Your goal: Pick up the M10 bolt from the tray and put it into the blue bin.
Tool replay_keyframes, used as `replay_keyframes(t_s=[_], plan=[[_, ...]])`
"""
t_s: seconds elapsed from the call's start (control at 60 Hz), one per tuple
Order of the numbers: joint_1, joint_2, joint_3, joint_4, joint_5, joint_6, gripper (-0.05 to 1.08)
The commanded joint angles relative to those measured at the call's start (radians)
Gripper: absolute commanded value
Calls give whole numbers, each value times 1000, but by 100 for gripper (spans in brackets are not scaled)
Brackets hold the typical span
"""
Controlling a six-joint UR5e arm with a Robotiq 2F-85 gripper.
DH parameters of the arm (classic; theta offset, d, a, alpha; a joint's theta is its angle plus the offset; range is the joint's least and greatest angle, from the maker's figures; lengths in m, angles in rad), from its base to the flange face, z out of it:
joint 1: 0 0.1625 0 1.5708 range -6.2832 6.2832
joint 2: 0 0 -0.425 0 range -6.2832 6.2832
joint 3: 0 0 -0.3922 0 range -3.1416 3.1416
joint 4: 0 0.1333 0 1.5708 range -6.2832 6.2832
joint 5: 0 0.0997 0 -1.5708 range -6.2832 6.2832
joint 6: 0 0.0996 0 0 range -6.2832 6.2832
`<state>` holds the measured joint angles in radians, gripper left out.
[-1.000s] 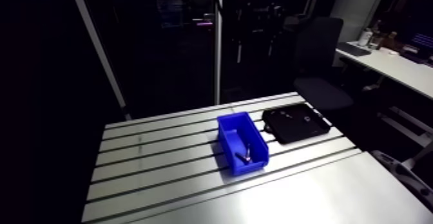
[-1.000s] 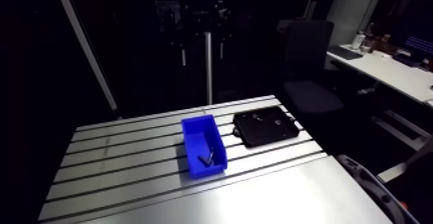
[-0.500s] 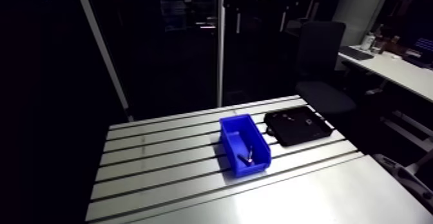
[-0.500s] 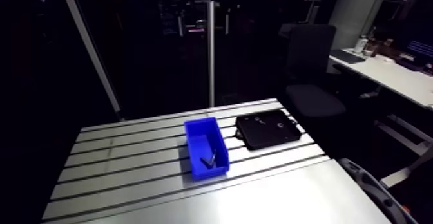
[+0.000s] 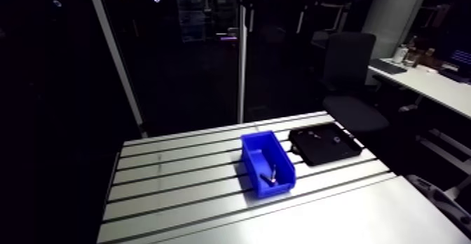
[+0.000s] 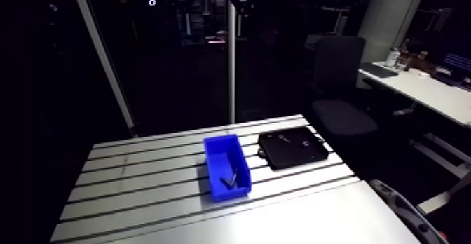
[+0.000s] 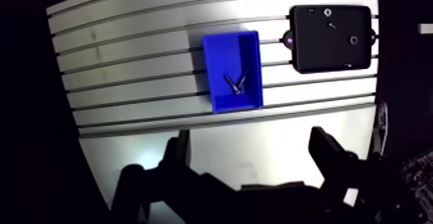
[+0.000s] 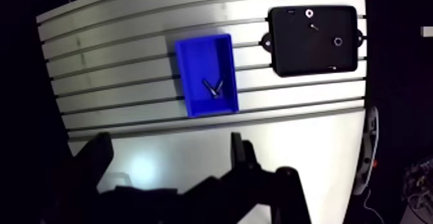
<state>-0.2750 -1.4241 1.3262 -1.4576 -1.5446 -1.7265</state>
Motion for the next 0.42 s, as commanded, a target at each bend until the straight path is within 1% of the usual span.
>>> replay_keyframes(t_s=[0.017, 0.133, 0.417], plan=[[8, -3, 4, 0, -1, -3, 1], [17, -3, 9, -2, -1, -3, 1], [17, 0, 14, -5, -2, -3, 1]])
